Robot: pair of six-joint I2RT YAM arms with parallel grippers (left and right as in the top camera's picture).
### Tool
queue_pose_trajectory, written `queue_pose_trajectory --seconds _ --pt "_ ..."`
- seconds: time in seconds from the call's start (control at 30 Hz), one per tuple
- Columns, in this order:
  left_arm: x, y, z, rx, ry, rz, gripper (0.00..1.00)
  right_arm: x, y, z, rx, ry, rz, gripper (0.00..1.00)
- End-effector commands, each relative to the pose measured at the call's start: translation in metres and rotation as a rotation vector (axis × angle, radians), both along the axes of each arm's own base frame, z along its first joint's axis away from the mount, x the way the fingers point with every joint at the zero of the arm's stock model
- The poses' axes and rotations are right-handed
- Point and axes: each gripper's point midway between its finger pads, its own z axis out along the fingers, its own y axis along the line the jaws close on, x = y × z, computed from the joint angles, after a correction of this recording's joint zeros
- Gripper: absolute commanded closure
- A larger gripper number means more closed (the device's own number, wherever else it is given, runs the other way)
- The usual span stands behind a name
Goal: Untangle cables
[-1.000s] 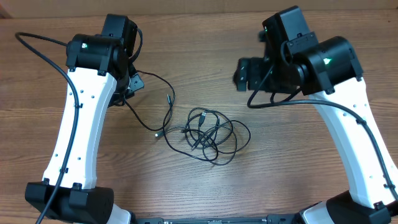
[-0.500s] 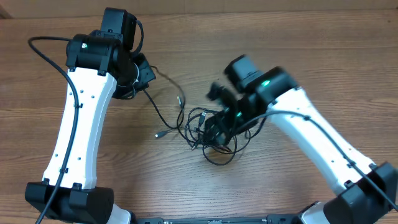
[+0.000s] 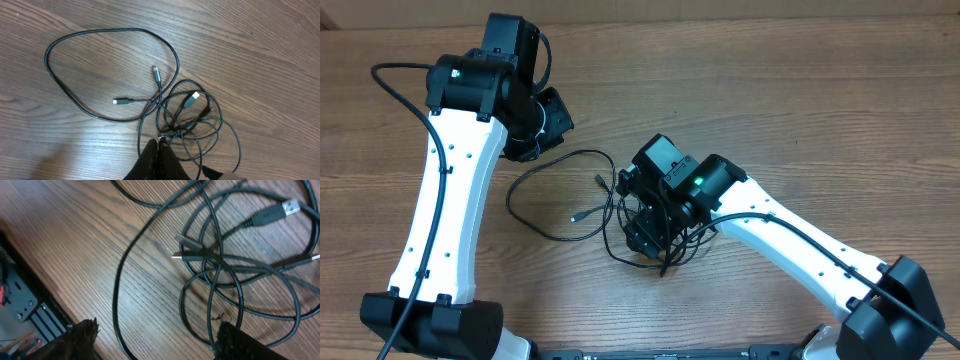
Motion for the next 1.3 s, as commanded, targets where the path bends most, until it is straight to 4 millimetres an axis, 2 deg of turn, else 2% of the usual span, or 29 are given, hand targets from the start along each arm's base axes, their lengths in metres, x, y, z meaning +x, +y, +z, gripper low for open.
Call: queue_pose_trajectory --seconds 0.0,0.1,0.2,0.43,0.57,0.63,0.8,0.97,1.07,1.13,1.2,1.27 --pt "-0.001 0.0 0.005 -0.004 -0.011 -0.022 0.94 -0.003 -0.006 -0.023 -0.06 0.032 -0.002 0.25" --pt "-0.001 0.002 0.005 0.006 -0.012 -0.018 0.89 -0.01 -0.004 -0.034 -0.07 0.076 0.009 0.26" --pt "0.0 0.006 0.004 0.027 -0.015 -0.01 0.85 -0.022 0.005 -0.039 -0.049 0.123 0.039 0.27" --pt "0.0 0.008 0.004 0.038 -0.014 -0.007 0.69 -0.042 0.021 -0.051 -0.069 0.135 0.116 0.27" --pt "0.0 0.008 0.004 0.039 -0.014 -0.007 0.59 -0.05 0.026 -0.053 -0.071 0.135 0.141 0.28" --pt "0.0 0.008 0.004 0.039 -0.013 -0.007 0.57 -0.052 0.028 -0.052 -0.07 0.134 0.149 0.3" --pt "-0.001 0.008 0.004 0.039 -0.01 -0.007 0.55 -0.053 0.026 -0.054 -0.079 0.133 0.148 0.51" --pt "-0.002 0.008 0.004 0.04 -0.007 -0.007 0.55 -0.036 0.025 -0.055 -0.115 0.08 0.045 0.96" --pt "-0.002 0.008 0.004 0.042 -0.009 -0.015 0.52 -0.029 0.034 -0.041 -0.088 0.07 0.004 0.96" --pt "-0.002 0.008 0.004 0.044 -0.01 -0.025 0.5 -0.021 0.042 -0.021 -0.058 0.045 -0.014 0.96" --pt "-0.003 0.009 0.003 0.045 -0.005 -0.025 0.5 -0.007 0.046 0.005 -0.045 -0.004 -0.061 0.96" --pt "-0.004 0.009 0.003 0.046 0.001 -0.025 0.49 0.009 0.047 0.039 -0.031 -0.078 -0.115 0.96"
